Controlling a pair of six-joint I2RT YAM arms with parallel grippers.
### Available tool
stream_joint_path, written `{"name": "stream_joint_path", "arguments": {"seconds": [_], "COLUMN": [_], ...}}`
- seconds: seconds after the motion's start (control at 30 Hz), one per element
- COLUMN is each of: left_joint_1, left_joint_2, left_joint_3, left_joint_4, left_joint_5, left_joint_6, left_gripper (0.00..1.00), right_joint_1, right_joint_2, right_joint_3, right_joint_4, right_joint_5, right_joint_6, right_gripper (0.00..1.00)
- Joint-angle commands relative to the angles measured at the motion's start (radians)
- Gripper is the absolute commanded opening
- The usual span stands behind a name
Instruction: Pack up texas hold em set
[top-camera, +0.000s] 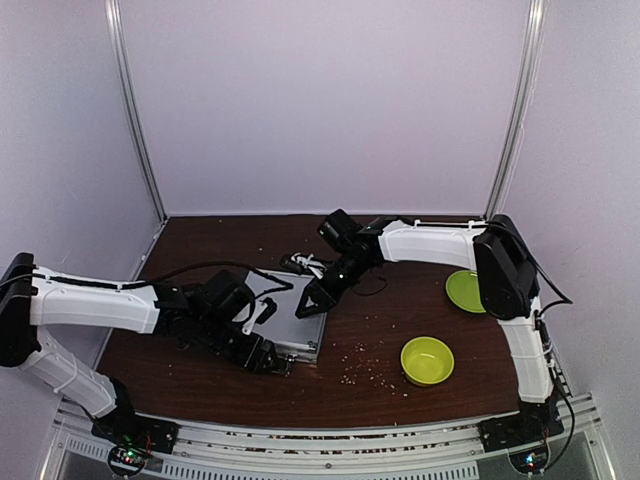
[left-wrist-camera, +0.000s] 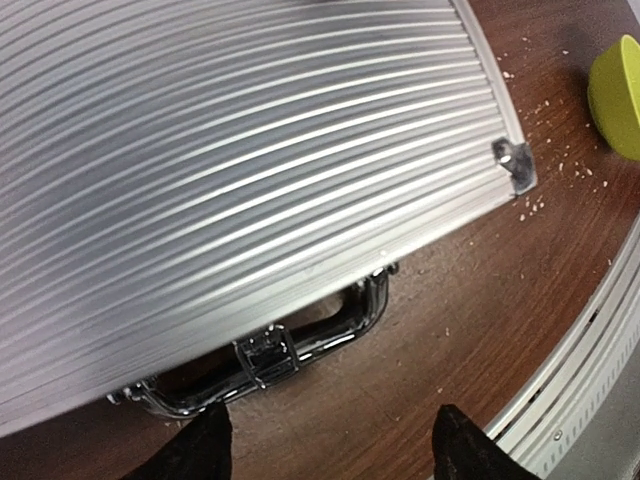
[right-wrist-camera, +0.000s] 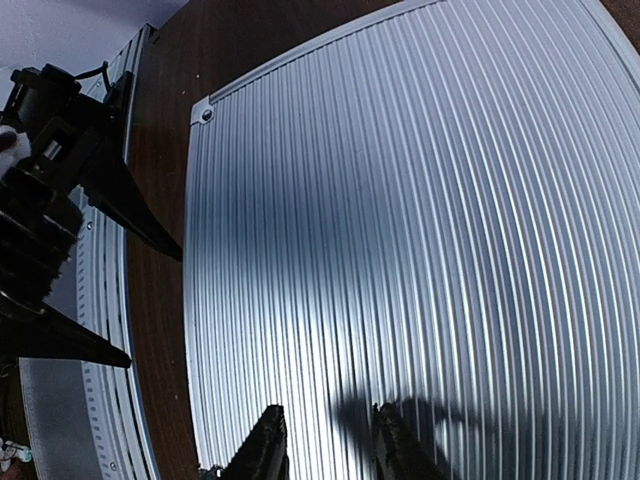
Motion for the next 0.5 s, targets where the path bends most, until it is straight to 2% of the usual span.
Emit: {"name": "stream_joint_path", "arguments": {"seconds": [0.0, 0.3, 0.47], "left_joint_1": [0.006, 0.006, 0.006], "left_joint_2": [0.061, 0.155, 0.144], "left_joint_3": [-0.004, 0.01, 0.016], "left_joint_4": [0.059, 0.128, 0.156], "left_joint_5": [0.008, 0.042, 0.092], "left_joint_6": [-0.019, -0.002, 0.016], "left_gripper": [0.71, 0.7, 0.64], "right_joint_1": [0.021, 0.022, 0.025], "right_joint_2": [0.081, 0.087, 0.092], "right_joint_3": [-0.026, -0.027, -0.026], "right_joint_4": [-0.096, -0.098, -0.1], "right_joint_5": [0.054, 0.055, 0.053], "right_joint_6": [-0.009, -0.008, -0.009], "right_gripper": [0.3, 0.3, 0.3]}}
